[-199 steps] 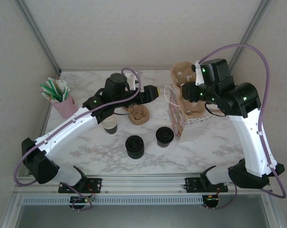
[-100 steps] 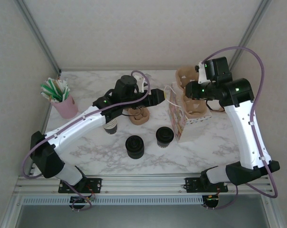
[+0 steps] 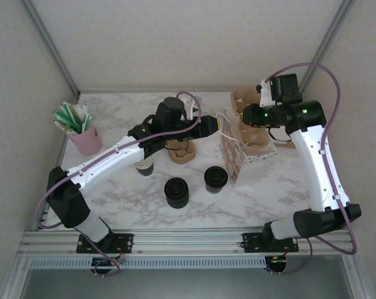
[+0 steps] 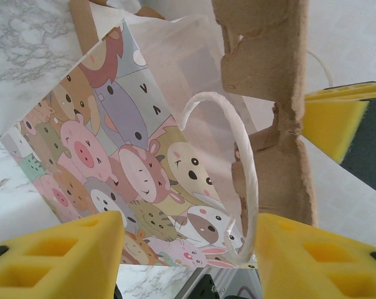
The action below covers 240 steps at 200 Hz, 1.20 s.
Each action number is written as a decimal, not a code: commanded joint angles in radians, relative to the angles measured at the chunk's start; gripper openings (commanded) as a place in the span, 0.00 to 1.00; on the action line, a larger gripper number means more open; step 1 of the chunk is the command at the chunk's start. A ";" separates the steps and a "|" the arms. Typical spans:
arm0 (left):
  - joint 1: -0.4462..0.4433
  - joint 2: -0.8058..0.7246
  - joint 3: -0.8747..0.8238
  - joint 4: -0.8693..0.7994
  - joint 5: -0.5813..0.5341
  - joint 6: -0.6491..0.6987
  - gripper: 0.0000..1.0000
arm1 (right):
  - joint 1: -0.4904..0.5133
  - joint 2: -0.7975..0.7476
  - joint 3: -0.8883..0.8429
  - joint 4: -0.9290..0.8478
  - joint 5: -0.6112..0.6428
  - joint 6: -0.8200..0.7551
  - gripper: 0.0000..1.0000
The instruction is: Pack the takeout coffee
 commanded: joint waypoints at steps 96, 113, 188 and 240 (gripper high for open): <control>-0.009 0.039 0.054 0.010 0.023 0.012 0.55 | -0.059 0.026 -0.088 0.070 -0.048 -0.045 0.30; -0.009 0.042 0.056 0.008 0.022 0.012 0.54 | -0.060 0.028 -0.094 0.070 -0.046 -0.048 0.30; -0.009 0.060 0.069 0.010 0.021 0.009 0.54 | -0.060 0.000 -0.140 0.062 -0.044 -0.057 0.30; -0.009 0.076 0.083 0.003 0.021 0.009 0.53 | -0.059 -0.032 -0.161 0.064 -0.049 -0.059 0.30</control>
